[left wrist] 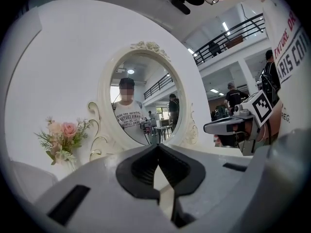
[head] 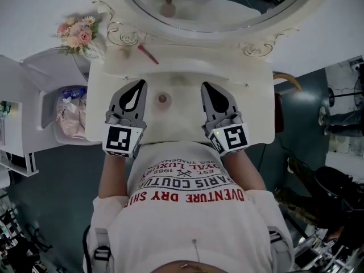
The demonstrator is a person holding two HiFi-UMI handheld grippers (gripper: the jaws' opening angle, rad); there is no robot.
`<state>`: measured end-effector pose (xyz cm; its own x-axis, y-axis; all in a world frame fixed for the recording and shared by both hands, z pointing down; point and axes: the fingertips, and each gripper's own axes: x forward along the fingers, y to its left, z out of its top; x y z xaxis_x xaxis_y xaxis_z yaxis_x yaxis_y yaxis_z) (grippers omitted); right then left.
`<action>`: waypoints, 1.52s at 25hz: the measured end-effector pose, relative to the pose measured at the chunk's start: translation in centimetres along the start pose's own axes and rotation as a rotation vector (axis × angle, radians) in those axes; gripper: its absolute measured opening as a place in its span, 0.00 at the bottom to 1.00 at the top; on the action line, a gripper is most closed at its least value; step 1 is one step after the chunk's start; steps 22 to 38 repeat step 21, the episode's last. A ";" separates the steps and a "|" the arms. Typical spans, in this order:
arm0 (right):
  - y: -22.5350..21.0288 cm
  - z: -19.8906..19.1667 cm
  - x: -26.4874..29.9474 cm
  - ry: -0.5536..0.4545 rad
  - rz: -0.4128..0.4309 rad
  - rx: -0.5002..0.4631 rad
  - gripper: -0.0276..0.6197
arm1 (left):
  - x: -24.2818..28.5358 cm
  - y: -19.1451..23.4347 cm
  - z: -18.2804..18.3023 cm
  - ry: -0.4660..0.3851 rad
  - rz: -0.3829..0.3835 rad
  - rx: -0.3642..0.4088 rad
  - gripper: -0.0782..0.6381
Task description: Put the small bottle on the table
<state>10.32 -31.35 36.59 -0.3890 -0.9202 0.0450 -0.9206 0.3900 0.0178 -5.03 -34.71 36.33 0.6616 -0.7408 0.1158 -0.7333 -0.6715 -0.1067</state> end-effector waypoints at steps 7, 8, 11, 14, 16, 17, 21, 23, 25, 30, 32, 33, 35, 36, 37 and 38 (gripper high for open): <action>0.3 -0.2 -0.4 -0.002 -0.006 -0.017 0.04 | -0.9 0.8 -0.7 0.011 0.033 -0.004 0.12; 0.4 -0.1 -0.4 -0.003 -0.007 -0.017 0.04 | -1.0 0.9 -0.6 0.010 0.036 -0.007 0.12; 0.5 -0.2 -0.4 -0.002 -0.012 -0.021 0.04 | -1.2 0.9 -0.5 0.009 0.036 -0.013 0.12; 0.5 -0.4 -0.4 0.004 -0.022 -0.021 0.04 | -1.3 0.9 -0.7 0.009 0.036 -0.015 0.12; 0.7 -0.5 -0.4 0.004 -0.017 -0.023 0.04 | -1.3 0.8 -0.6 0.003 0.033 -0.020 0.12; 0.8 -0.5 -0.3 0.005 -0.016 -0.023 0.04 | -1.3 0.8 -0.5 0.000 0.029 -0.024 0.12; 0.8 -0.9 -0.3 0.017 -0.031 -0.010 0.04 | -1.4 0.6 -1.0 0.000 0.021 -0.033 0.12; 0.8 -0.9 -0.3 0.017 -0.031 -0.010 0.04 | -1.4 0.6 -1.0 0.000 0.021 -0.033 0.12; 0.8 -0.9 -0.3 0.017 -0.031 -0.010 0.04 | -1.4 0.6 -1.0 0.000 0.021 -0.033 0.12; 0.8 -0.9 -0.3 0.017 -0.031 -0.010 0.04 | -1.4 0.6 -1.0 0.000 0.021 -0.033 0.12; 0.8 -0.9 -0.3 0.017 -0.031 -0.010 0.04 | -1.4 0.6 -1.0 0.000 0.021 -0.033 0.12; 0.8 -0.9 -0.3 0.017 -0.031 -0.010 0.04 | -1.4 0.6 -1.0 0.000 0.021 -0.033 0.12; 0.8 -0.9 -0.3 0.017 -0.031 -0.010 0.04 | -1.4 0.6 -1.0 0.000 0.021 -0.033 0.12; 0.8 -0.9 -0.3 0.017 -0.031 -0.010 0.04 | -1.4 0.6 -1.0 0.000 0.021 -0.033 0.12; 0.8 -0.9 -0.3 0.017 -0.031 -0.010 0.04 | -1.4 0.6 -1.0 0.000 0.021 -0.033 0.12; 0.8 -0.9 -0.3 0.017 -0.031 -0.010 0.04 | -1.4 0.6 -1.0 0.000 0.021 -0.033 0.12</action>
